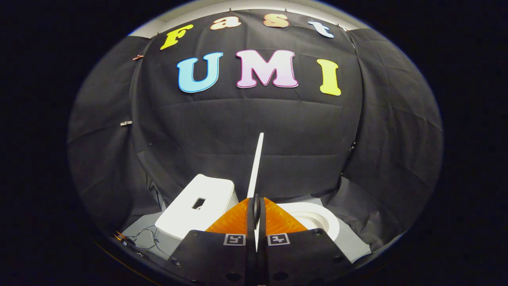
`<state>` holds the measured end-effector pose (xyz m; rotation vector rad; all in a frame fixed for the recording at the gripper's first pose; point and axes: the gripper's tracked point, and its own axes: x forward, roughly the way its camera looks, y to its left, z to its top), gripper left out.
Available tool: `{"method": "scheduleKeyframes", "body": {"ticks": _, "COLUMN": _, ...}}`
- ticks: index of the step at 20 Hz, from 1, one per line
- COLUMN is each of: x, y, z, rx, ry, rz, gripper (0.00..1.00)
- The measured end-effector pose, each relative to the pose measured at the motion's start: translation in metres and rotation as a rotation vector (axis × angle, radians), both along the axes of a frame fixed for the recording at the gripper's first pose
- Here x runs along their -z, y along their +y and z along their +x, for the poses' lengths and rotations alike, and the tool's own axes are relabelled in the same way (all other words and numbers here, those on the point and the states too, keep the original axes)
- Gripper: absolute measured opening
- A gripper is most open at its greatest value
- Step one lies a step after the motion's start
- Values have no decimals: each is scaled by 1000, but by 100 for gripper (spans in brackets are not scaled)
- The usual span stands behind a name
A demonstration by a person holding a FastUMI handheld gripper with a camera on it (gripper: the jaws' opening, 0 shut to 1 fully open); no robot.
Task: Open the toilet lid.
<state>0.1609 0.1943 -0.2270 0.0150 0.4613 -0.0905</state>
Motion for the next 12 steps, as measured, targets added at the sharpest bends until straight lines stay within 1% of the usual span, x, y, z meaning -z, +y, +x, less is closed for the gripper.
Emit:
{"method": "scheduleKeyframes", "body": {"ticks": 8, "x": -3, "y": 53, "z": 4, "rx": -62, "ry": -6, "rz": -115, "gripper": 5}}
{"method": "scheduleKeyframes", "body": {"ticks": 12, "x": 2, "y": 76, "z": 8, "rx": -90, "ry": -4, "rz": -117, "gripper": 5}}
